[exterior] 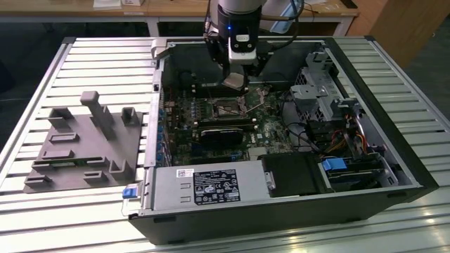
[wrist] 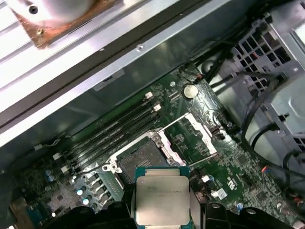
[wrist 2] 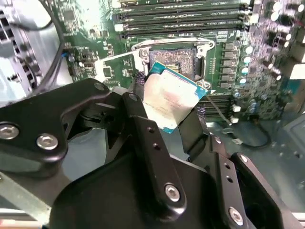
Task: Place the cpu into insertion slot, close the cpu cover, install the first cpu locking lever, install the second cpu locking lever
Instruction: 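Place the cpu into insertion slot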
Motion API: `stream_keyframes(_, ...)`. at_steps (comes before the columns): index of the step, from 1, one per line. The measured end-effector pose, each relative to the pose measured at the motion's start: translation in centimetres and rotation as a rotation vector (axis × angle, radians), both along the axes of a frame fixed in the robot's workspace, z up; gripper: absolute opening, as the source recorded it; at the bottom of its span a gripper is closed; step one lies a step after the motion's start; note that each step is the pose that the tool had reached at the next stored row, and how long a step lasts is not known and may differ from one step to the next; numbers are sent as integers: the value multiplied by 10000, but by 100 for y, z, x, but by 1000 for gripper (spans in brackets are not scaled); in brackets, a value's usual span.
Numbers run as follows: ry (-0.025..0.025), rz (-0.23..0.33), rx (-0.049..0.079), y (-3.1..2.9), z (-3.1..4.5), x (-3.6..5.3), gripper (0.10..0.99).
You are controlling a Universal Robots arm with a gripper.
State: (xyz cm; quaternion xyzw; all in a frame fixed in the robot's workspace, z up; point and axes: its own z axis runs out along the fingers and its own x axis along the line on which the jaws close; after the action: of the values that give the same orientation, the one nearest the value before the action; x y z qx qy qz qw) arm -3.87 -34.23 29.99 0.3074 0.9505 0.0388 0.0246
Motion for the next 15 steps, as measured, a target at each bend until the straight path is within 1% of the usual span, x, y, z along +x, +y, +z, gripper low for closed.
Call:
stream_keyframes(6,1,-1090,0,0,-5,0,537)
stream_keyframes(15,1,-2510,0,0,-11,0,537)
